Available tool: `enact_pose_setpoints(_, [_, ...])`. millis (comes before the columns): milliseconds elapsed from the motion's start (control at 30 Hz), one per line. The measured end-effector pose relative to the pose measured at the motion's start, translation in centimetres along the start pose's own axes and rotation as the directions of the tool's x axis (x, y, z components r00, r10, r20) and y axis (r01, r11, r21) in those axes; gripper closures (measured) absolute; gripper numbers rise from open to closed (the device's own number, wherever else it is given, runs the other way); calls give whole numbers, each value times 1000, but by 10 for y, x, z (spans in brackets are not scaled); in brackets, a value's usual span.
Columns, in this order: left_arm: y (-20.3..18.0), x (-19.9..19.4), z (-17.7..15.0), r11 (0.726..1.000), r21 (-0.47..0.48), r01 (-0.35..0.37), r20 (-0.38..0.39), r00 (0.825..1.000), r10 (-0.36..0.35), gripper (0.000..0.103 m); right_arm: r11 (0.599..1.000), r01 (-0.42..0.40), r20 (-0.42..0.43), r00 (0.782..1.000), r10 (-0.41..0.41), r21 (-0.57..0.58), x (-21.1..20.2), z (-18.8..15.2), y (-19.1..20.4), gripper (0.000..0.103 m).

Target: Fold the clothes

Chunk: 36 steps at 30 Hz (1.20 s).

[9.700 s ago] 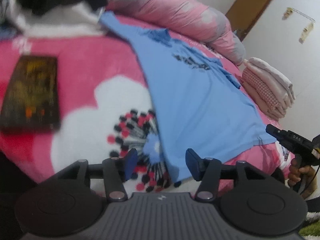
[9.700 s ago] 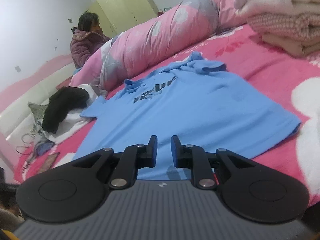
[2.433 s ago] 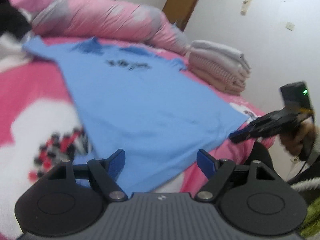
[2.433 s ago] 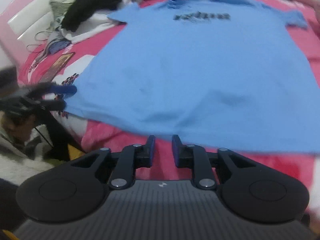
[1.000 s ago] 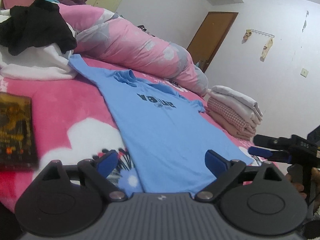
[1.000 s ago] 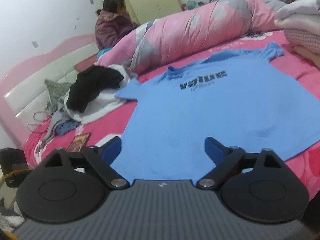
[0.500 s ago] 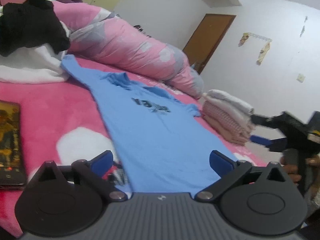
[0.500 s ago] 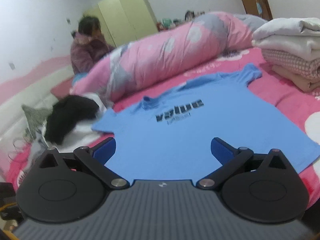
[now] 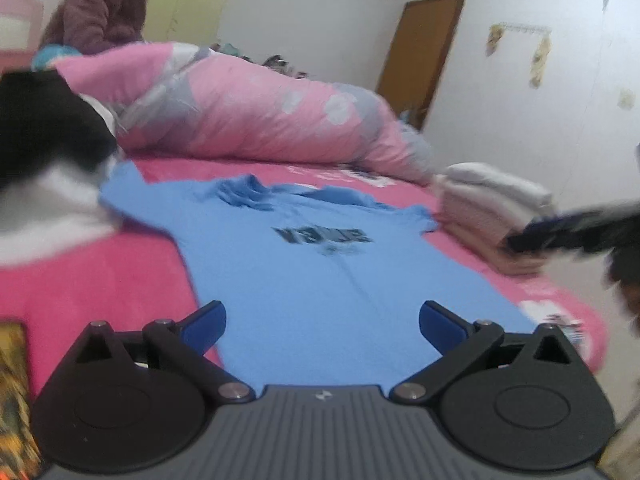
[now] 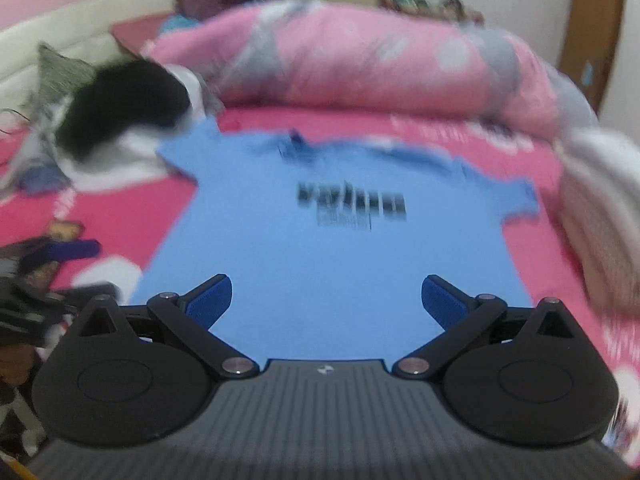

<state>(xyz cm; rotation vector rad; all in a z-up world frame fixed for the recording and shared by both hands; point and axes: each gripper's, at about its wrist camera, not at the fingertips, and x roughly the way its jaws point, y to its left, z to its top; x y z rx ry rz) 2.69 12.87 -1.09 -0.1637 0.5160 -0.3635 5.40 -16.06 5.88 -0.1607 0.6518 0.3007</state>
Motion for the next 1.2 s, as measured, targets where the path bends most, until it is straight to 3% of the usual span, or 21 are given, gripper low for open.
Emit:
enact_pose_setpoints(100, [6,20,24,997,-11,-79,2,997,79,0,998,-19,141,990,27,-59,-11,32,-9,1])
enact_pose_setpoints(233, [18,55,58,988,-44,-150,-7,989,150,0,993,-25,330,942,63,-117,-13,77,-24,1])
enact_pose_setpoints(300, [25,80,72,977,-87,-192,-23,981,191,1,992,-12,373,926,58,-124,1,102,-29,1])
enact_pose_setpoints(467, [39,141,93,940,-136,-313,-38,950,311,9,992,-78,401,909,114,-104,65,149,-47,1])
enact_pose_setpoints(567, [50,180,99,925,-142,-352,-48,936,348,19,989,-109,367,920,137,-96,118,161,-50,2])
enact_pose_setpoints(633, [59,206,97,905,-163,-392,-72,920,385,39,986,-147,310,936,166,-82,158,160,-47,5])
enact_pose_setpoints(733, [76,232,91,886,-233,-402,-94,916,390,56,978,-196,201,958,205,-66,216,153,-41,29])
enact_pose_setpoints(800, [82,240,85,884,-246,-397,-76,917,391,59,973,-228,125,965,232,-44,247,147,-42,53])
enact_pose_setpoints(833, [83,242,81,884,-239,-402,-64,915,399,59,969,-244,87,965,246,-31,262,144,-42,56])
enact_pose_setpoints(900, [87,245,74,879,-232,-417,-54,907,417,59,955,-297,10,955,297,-30,286,136,-37,72])
enact_pose_setpoints(967, [95,246,68,872,-266,-411,-59,910,411,59,939,-339,-52,940,336,-50,306,130,-28,75])
enact_pose_setpoints(1200, [111,246,58,857,-337,-389,-33,915,403,66,906,-394,-202,910,361,-157,370,118,9,84])
